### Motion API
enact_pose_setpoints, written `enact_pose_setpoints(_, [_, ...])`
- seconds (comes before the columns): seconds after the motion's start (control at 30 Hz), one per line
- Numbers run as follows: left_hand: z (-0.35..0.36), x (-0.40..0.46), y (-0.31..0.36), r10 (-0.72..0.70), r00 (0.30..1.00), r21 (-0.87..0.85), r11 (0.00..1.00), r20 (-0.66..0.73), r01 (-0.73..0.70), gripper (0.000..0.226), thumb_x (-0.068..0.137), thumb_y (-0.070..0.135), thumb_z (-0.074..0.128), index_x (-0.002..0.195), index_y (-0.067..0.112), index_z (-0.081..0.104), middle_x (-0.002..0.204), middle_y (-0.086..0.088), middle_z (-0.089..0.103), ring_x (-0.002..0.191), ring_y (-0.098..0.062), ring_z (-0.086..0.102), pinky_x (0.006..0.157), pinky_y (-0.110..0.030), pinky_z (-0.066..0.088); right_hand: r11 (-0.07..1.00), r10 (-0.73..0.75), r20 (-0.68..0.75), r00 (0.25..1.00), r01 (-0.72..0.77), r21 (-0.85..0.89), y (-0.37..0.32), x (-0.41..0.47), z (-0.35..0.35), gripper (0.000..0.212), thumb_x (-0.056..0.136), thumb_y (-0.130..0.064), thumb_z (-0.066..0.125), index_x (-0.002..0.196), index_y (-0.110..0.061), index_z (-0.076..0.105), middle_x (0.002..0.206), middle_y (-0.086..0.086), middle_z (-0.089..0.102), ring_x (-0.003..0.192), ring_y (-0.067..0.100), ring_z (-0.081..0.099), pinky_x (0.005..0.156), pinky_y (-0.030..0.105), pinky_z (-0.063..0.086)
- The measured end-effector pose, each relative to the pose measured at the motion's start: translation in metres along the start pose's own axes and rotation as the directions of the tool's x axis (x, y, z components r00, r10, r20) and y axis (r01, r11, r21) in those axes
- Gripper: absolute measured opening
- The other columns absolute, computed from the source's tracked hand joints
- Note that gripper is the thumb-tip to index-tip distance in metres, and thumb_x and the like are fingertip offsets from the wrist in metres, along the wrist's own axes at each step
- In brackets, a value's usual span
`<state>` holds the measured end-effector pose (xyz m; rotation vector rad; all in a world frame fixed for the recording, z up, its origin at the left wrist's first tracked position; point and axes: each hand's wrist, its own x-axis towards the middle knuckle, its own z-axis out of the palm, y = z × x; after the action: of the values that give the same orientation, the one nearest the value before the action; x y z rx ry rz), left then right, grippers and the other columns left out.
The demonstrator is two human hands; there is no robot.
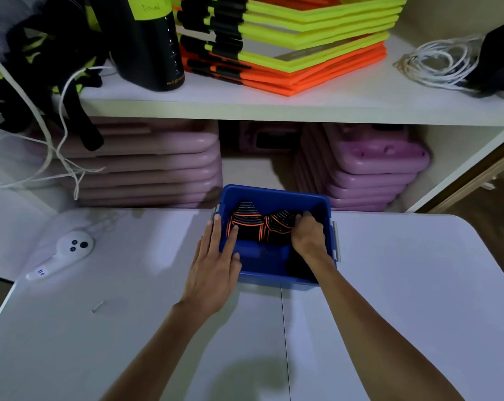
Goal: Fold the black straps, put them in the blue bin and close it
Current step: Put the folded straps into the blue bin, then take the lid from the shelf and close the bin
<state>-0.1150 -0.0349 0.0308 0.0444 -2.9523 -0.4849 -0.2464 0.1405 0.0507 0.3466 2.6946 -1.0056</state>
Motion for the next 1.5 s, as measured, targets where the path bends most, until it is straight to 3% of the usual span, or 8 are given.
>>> enact_pose_setpoints(0.2, [-0.005,-0.002,0.008,-0.027,0.999,0.011,1.0,0.037,0.026,0.06,0.096,0.038,0.017,0.149,0.011,0.027,0.158,-0.02,0.008,0.145,-0.035,0.01,0.114,-0.046,0.023,0.951,-0.309,0.031,0.951,0.309,-0.005,0.013,-0.036,-0.021,0.037,0.1,-0.026,0.047,0.133,-0.011,0.049,0.123,0.016,0.06,0.11,0.032,0.058,0.095,0.042,0.048])
enact_pose_setpoints(0.33, [-0.007,-0.005,0.018,-0.063,0.997,0.034,0.998,0.041,0.062,0.06,0.096,0.035,0.019,0.146,0.006,0.034,0.155,-0.026,0.016,0.142,-0.042,0.018,0.111,-0.049,0.027,0.82,-0.57,-0.031,0.821,0.566,-0.086,0.044,-0.075,-0.043,0.041,0.1,-0.026,0.048,0.14,-0.018,0.046,0.141,0.006,0.047,0.133,0.024,0.04,0.113,0.038,0.029])
enact_pose_setpoints(0.43, [-0.006,-0.009,0.028,-0.106,0.993,0.047,0.994,0.055,0.103,0.06,0.095,0.035,0.019,0.144,0.005,0.037,0.154,-0.028,0.017,0.141,-0.044,0.02,0.111,-0.048,0.026,0.775,-0.516,0.127,0.847,0.525,-0.351,0.075,-0.079,-0.045,0.057,0.099,-0.05,0.023,0.147,-0.023,0.037,0.16,0.006,0.022,0.15,0.021,0.0,0.118,0.051,0.0])
enact_pose_setpoints(0.53, [-0.005,-0.009,0.032,-0.115,0.989,0.08,0.991,0.093,0.108,0.06,0.095,0.034,0.02,0.141,0.003,0.041,0.151,-0.031,0.021,0.138,-0.047,0.026,0.108,-0.052,0.033,0.725,-0.511,0.2,0.836,0.544,-0.423,0.087,-0.074,-0.045,0.088,0.081,-0.057,-0.011,0.148,-0.023,0.035,0.162,0.003,0.016,0.148,0.018,-0.019,0.119,0.053,0.0])
enact_pose_setpoints(0.73, [-0.024,-0.008,0.041,-0.187,0.976,0.081,0.981,0.113,0.179,0.085,0.081,0.058,-0.007,0.152,0.017,0.013,0.16,-0.016,0.0,0.146,-0.034,0.004,0.116,-0.048,0.015,0.771,-0.481,0.249,0.841,0.541,-0.337,0.073,-0.08,-0.062,0.052,0.103,-0.045,0.024,0.15,-0.024,0.029,0.163,0.006,0.01,0.149,0.021,-0.011,0.119,0.05,-0.003])
enact_pose_setpoints(1.03, [-0.134,0.025,0.11,0.016,0.96,0.013,1.0,-0.28,-0.013,0.065,0.093,0.053,0.02,0.147,0.019,0.033,0.157,-0.011,0.022,0.146,-0.025,0.014,0.116,-0.042,0.016,0.759,-0.626,0.064,0.777,0.627,-0.176,-0.005,-0.094,-0.143,0.051,0.1,-0.044,0.04,0.148,-0.026,0.034,0.159,0.003,0.023,0.149,0.023,0.008,0.121,0.041,0.01])
enact_pose_setpoints(1.2, [-0.243,0.078,0.149,0.229,0.855,0.184,0.97,-0.465,-0.16,0.052,0.097,0.051,0.026,0.138,0.023,0.043,0.145,-0.009,0.046,0.134,-0.027,0.043,0.107,-0.043,0.037,0.633,-0.772,-0.198,0.603,0.759,-0.155,-0.102,-0.112,-0.226,0.069,0.085,-0.071,0.029,0.141,-0.032,0.042,0.149,-0.001,0.036,0.14,0.016,0.03,0.113,0.028,0.029])
enact_pose_setpoints(1.5, [-0.501,0.155,0.236,0.455,0.437,0.367,0.889,-0.776,-0.274,0.046,0.093,0.031,0.053,0.136,0.015,0.048,0.135,-0.009,0.05,0.125,-0.025,0.046,0.102,-0.041,0.043,0.403,-0.764,-0.638,0.095,0.842,-0.357,-0.29,-0.178,-0.421,0.039,0.093,-0.032,0.059,0.13,-0.024,0.053,0.123,0.001,0.052,0.116,0.019,0.046,0.098,0.032,0.04])
